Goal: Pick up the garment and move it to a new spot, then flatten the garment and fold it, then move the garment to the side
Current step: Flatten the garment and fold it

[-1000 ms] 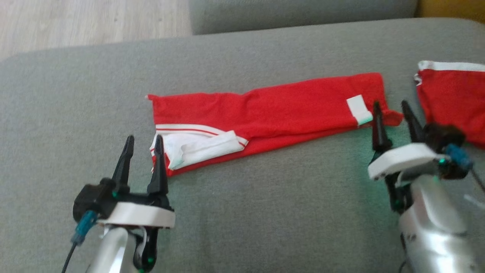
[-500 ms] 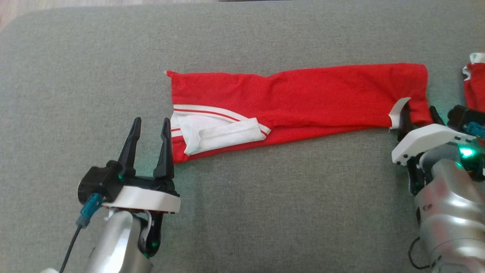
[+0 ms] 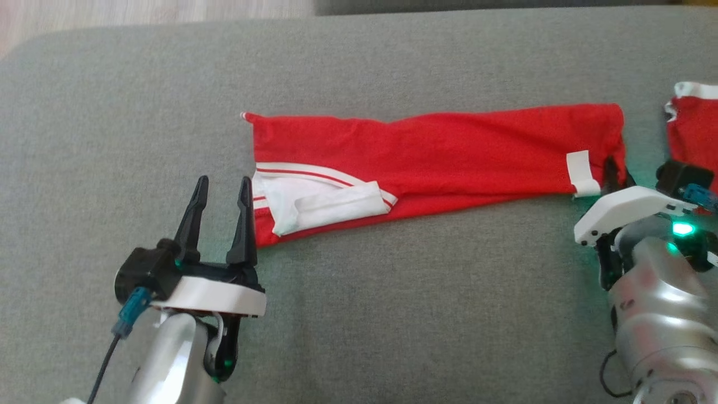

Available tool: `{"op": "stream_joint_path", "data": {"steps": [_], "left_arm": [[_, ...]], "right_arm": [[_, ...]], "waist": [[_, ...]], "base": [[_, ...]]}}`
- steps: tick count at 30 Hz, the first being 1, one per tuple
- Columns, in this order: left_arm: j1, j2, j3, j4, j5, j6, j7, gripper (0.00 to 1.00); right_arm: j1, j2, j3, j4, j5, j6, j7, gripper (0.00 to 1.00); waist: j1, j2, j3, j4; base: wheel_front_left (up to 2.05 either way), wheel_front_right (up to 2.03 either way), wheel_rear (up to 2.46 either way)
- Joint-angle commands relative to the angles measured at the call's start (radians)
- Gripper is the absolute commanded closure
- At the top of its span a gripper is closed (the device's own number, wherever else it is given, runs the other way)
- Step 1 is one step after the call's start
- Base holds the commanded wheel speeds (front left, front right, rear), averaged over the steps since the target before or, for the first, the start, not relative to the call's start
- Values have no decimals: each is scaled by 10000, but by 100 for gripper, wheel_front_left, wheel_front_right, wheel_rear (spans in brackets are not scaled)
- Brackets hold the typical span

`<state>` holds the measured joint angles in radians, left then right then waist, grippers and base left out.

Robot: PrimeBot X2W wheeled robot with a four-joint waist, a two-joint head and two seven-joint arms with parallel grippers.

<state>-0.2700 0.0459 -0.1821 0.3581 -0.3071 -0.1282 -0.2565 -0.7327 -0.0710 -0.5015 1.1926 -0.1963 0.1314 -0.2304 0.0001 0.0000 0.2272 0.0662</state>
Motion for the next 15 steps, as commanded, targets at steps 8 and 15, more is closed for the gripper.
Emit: {"op": "stream_joint_path", "data": {"steps": [8, 15], "left_arm": [[23, 45, 263, -419, -356, -23, -53, 0], [222, 44, 132, -540, -498, -24, -53, 0]], "right_arm": [[469, -471, -236, -1339, 237, -7, -308, 100], [621, -337, 44, -2010, 282, -7, -312, 100]], "waist": [[-1, 0, -811, -527], [-1, 0, -1054, -608]], "base": [[0, 0, 0], [0, 0, 0]]}}
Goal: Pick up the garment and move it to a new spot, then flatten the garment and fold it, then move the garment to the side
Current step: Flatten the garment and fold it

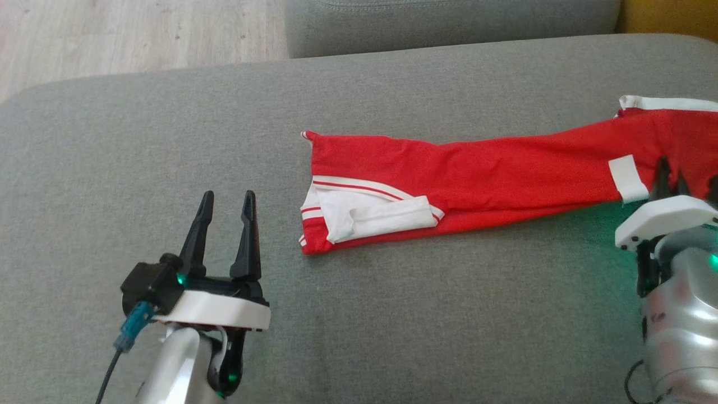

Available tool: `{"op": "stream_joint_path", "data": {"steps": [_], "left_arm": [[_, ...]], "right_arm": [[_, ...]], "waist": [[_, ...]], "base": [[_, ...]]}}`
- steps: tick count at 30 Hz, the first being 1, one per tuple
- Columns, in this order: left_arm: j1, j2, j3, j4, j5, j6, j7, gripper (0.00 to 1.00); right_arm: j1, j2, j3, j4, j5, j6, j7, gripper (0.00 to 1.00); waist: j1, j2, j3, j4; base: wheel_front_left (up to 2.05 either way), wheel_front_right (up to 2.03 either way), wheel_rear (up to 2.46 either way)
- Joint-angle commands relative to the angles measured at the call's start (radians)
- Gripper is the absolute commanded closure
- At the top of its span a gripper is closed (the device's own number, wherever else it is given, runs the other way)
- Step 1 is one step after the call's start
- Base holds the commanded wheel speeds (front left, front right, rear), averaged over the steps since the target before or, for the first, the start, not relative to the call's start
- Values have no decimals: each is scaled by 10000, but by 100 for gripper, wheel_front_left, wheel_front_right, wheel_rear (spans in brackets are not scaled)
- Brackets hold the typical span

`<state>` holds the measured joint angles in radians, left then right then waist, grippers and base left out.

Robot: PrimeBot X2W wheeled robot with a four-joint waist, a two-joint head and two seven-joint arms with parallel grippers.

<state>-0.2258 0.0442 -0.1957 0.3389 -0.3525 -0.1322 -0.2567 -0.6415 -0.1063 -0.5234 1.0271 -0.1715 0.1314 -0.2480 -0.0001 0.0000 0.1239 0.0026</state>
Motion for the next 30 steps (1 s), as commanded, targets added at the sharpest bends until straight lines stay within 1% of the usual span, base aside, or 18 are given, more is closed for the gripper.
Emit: {"op": "stream_joint_path", "data": {"steps": [1, 3, 7, 12, 13, 16, 19, 22, 25, 27, 28, 30], "left_arm": [[-227, 61, 265, -356, -38, 17, -51, 0], [-239, 61, 270, -372, -34, 17, -51, 0], [-192, 61, 345, -409, 36, 16, -51, 0], [-9, 61, 469, -451, 177, 16, -51, 0], [24, 61, 482, -441, 201, 16, -51, 0], [69, 81, 594, -419, 218, 16, -51, 0], [76, 112, 664, -447, 258, 16, -51, 0], [57, 165, 620, -464, 295, 16, -51, 0], [8, 191, 596, -465, 303, 16, -51, 0], [-29, 198, 545, -443, 300, 16, -51, 0], [-45, 198, 486, -408, 291, 16, -51, 0], [-33, 189, 450, -394, 265, 16, -51, 0]], "right_arm": [[-301, 59, 344, -419, 37, -7, -135, 100], [-320, 115, 451, -459, 53, -7, -136, 100], [-356, 365, 1073, -543, 237, -7, -136, 100], [-472, 543, 2293, -422, 853, -7, -136, 100], [-548, 550, 2735, -276, 1227, -7, -136, 100], [-746, 556, 4500, 43, 2858, -7, -137, 100], [-702, 558, 6140, -115, 4192, -7, -63, 100], [-585, 559, 7567, -498, 5195, -7, 96, 100], [-484, 559, 8688, -827, 5954, -7, 260, 100], [-418, 559, 9242, -956, 6399, -7, 333, 100], [-351, 560, 9657, -974, 6773, -7, 336, 100], [-309, 560, 9937, -863, 7007, -7, 282, 100]], "waist": [[1, 0, -46, 55], [1, 0, -80, 95], [1, 0, -384, 375], [1, 0, -868, 873], [1, 0, -950, 1008], [1, 0, -1125, 1378], [1, 0, -1196, 1738], [1, 0, -1168, 2100], [1, 0, -1088, 2469], [1, 0, -1026, 2710], [1, 0, -965, 2928], [1, 0, -891, 3129]], "base": [[0, 0, 0], [0, 0, 0], [0, 0, 0], [0, 0, 0], [0, 0, 0], [0, 0, 0], [0, 0, 0], [0, 0, 0], [0, 0, 0], [0, 0, 0], [0, 0, 0], [0, 0, 0]]}}
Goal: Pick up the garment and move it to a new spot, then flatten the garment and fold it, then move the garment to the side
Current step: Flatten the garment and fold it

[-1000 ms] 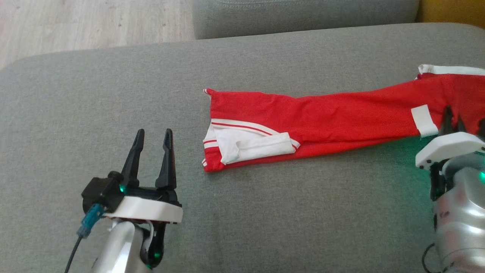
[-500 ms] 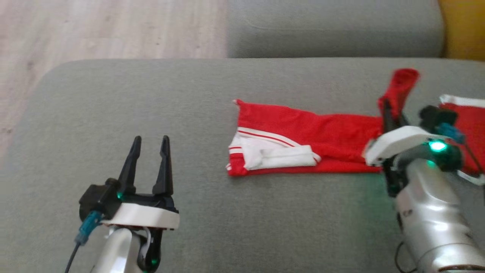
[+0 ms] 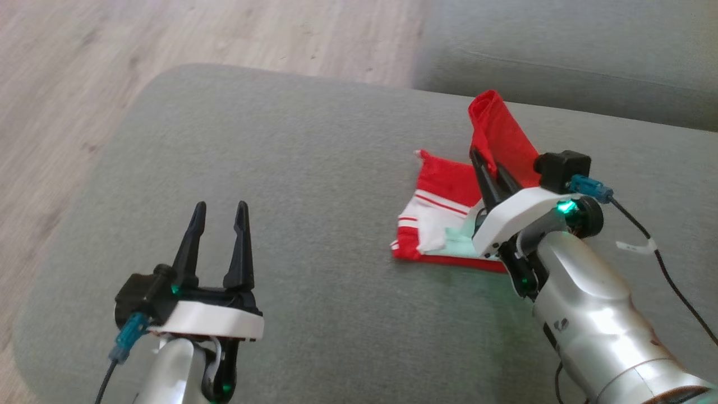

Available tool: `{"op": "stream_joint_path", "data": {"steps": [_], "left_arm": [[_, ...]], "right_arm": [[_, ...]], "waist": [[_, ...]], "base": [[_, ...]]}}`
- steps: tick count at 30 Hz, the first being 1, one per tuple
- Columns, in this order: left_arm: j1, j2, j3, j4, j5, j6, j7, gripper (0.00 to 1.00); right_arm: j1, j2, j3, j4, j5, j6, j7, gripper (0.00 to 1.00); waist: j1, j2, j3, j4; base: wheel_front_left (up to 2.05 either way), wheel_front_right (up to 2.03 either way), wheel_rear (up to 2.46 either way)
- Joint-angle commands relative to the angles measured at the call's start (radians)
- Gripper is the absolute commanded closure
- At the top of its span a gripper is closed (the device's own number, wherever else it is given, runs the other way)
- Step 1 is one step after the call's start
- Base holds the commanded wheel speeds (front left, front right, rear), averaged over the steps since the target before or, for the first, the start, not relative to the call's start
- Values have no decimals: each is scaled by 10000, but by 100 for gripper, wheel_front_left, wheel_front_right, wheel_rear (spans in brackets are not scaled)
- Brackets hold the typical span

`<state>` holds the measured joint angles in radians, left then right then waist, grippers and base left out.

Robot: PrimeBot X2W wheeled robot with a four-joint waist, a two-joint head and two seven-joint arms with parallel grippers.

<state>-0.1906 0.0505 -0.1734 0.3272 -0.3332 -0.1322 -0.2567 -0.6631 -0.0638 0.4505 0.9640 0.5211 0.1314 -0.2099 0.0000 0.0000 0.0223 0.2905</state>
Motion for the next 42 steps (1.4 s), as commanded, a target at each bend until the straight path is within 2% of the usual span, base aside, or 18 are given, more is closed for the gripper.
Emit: {"op": "stream_joint_path", "data": {"steps": [1, 7, 12, 13, 17, 20, 23, 26, 29, 37, 42], "left_arm": [[-378, 120, 189, -272, 65, 16, -51, 0], [-344, 100, -10, -238, 13, 16, -51, 0], [-334, 102, -6, -228, 25, 16, -51, 0], [-347, 101, 0, -220, 26, 16, -51, 0], [-399, 98, 23, -193, 23, 16, -51, 0], [-404, 109, 63, -192, 13, 16, -51, 0], [-381, 129, 148, -234, 24, 16, -51, 0], [-353, 147, 315, -332, 40, 16, -51, 0], [-331, 147, 438, -492, 72, 16, -51, 0], [-192, 74, 927, -1021, 301, 31, -51, 0], [-23, 30, 1108, -1123, 534, 97, -51, 0]], "right_arm": [[-75, 134, 301, -150, 163, -7, -139, 100], [40, 134, 980, 293, 714, -7, -277, 100], [109, 135, 1614, 660, 1042, -7, -260, 98], [192, 135, 1783, 549, 1281, -7, -169, 0], [523, 135, 2782, -657, 2525, -7, 263, 0], [349, 135, 3369, -1291, 3146, -7, -63, 0], [7, 135, 3563, -1521, 3368, -7, -368, 0], [-340, 135, 3343, -1508, 3133, -7, -497, 0], [-544, 134, 2258, -1817, 2163, -7, -512, 0], [852, -467, -1661, -3774, -2210, -7, -517, 0], [2207, -434, -2990, -5138, -4090, -7, -517, 0]], "waist": [[0, 0, 159, 352], [0, 0, 327, 796], [0, 0, 458, 888], [0, 0, 482, 880], [0, 0, 537, 738], [0, 0, 539, 429], [0, 0, 476, 11], [0, 0, 375, -486], [0, 0, 324, -970], [0, 0, 218, -2069], [0, 0, 123, -2563]], "base": [[0, 0, 0], [0, 0, 0], [0, 0, 0], [0, 0, 0], [0, 0, 0], [0, 0, 0], [0, 0, 0], [0, 0, 0], [0, 0, 0], [0, 0, 0], [0, 0, 0]]}}
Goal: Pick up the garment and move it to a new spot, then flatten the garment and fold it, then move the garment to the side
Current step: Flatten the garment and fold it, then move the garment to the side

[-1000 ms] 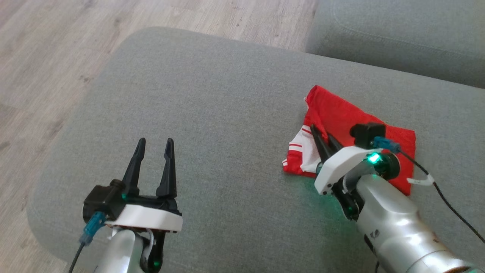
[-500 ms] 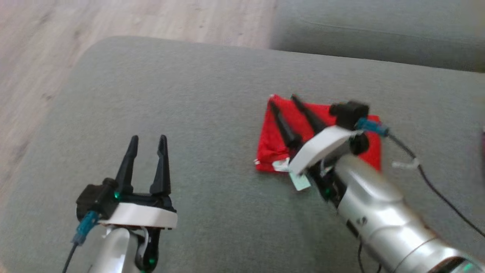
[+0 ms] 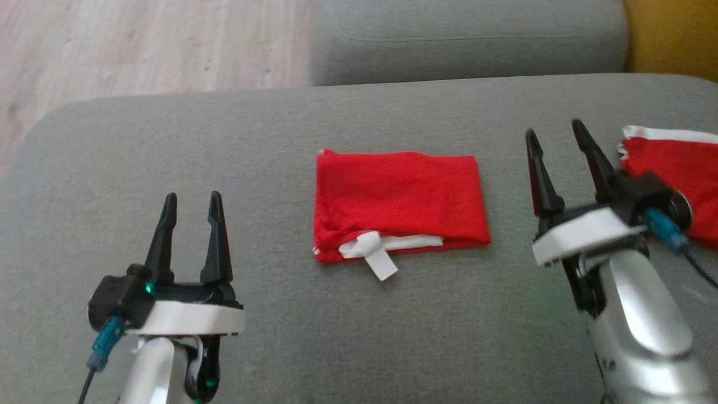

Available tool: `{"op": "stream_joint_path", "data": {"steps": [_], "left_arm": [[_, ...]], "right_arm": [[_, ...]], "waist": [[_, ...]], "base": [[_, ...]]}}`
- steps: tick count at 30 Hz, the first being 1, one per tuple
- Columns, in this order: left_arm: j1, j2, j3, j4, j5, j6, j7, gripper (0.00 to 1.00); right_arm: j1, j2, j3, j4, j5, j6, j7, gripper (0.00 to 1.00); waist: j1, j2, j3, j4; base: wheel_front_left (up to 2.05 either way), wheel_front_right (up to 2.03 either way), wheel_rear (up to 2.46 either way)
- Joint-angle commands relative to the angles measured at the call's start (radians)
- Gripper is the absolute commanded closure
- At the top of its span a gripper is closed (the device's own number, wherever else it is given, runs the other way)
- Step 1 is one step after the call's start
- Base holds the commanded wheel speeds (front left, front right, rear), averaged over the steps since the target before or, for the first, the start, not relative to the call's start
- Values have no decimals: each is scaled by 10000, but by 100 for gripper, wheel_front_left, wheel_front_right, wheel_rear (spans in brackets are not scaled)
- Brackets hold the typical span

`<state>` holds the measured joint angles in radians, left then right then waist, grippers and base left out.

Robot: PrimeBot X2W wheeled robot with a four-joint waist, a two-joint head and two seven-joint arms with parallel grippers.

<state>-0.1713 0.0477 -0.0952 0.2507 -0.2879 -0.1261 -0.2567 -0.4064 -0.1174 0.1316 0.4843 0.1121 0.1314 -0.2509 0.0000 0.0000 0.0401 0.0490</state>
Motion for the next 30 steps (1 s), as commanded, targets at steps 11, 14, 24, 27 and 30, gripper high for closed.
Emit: {"op": "stream_joint_path", "data": {"steps": [11, 14, 24, 27, 30], "left_arm": [[254, 29, 299, -386, 141, 122, -51, 0], [327, 28, 199, -392, 34, 207, -51, 0], [41, 27, -6, -373, -19, 215, -51, 0], [-76, 27, -100, -374, 11, 192, -51, 0], [-236, 27, -158, -379, -10, 175, -51, 0]], "right_arm": [[1695, 657, -1267, -1728, -1085, -7, -108, 0], [1803, 666, -1051, -1736, -870, -7, -108, 0], [1578, 670, -1115, -1658, -883, -7, -108, 0], [1433, 671, -1064, -1333, -996, -7, -108, 0], [1141, 671, -910, -698, -1099, -7, -106, 0]], "waist": [[0, 0, -122, -798], [0, 0, -84, -850], [0, 0, 188, -591], [0, 0, 390, -435], [0, 0, 675, -235]], "base": [[0, 0, 0], [0, 0, 0], [0, 0, 0], [0, 0, 0], [0, 0, 0]]}}
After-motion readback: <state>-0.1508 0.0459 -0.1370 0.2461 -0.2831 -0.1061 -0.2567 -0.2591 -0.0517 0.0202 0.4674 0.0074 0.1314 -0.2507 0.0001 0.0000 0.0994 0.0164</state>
